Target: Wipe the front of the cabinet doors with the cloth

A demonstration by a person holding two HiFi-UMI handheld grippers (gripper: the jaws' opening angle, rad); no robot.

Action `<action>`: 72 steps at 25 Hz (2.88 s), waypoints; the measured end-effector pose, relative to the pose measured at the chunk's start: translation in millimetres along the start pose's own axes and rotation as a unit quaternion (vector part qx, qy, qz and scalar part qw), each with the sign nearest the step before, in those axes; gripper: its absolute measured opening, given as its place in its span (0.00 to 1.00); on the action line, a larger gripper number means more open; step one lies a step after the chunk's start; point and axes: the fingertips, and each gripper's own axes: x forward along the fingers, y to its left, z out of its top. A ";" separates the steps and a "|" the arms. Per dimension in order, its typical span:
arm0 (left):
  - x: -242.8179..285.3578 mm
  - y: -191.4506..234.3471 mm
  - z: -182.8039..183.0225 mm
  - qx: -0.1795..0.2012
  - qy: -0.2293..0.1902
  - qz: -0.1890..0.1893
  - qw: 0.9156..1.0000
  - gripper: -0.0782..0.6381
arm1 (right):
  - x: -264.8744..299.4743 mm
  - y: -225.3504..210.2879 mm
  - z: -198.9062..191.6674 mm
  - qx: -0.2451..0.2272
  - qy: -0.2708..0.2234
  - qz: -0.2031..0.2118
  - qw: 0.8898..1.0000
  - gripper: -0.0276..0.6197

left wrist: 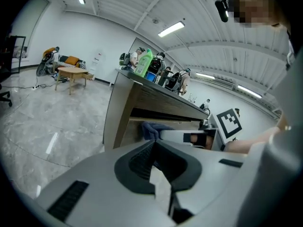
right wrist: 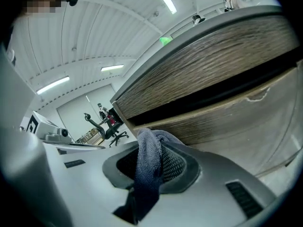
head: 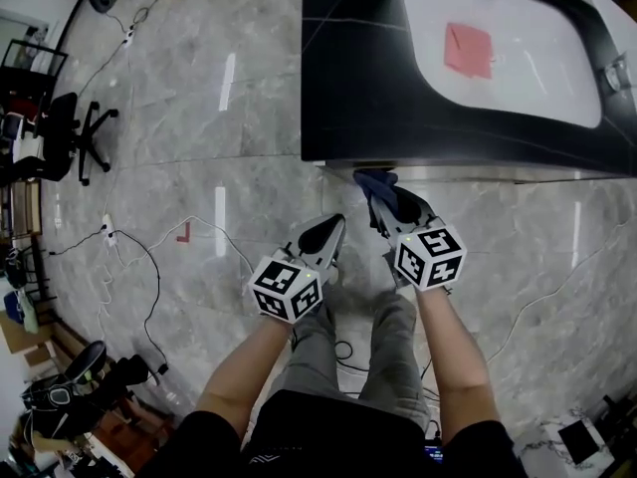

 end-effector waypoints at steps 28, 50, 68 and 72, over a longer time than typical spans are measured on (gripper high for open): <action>136.3 -166.7 -15.5 0.051 0.022 -0.093 0.994 0.12 | -172.5 -213.1 41.1 0.059 -0.090 -0.137 0.985 0.17; 43.2 -59.1 -34.4 0.019 -0.017 0.027 0.999 0.12 | -62.1 -45.7 -41.3 0.040 0.022 0.009 0.999 0.17; 14.9 36.2 -62.5 -0.029 -0.023 0.081 0.996 0.12 | 46.7 -13.6 -65.0 0.038 0.058 0.023 0.997 0.17; 38.9 34.0 -64.3 -0.009 -0.018 0.079 0.997 0.12 | 54.8 -32.9 -58.4 0.035 0.054 0.022 0.998 0.17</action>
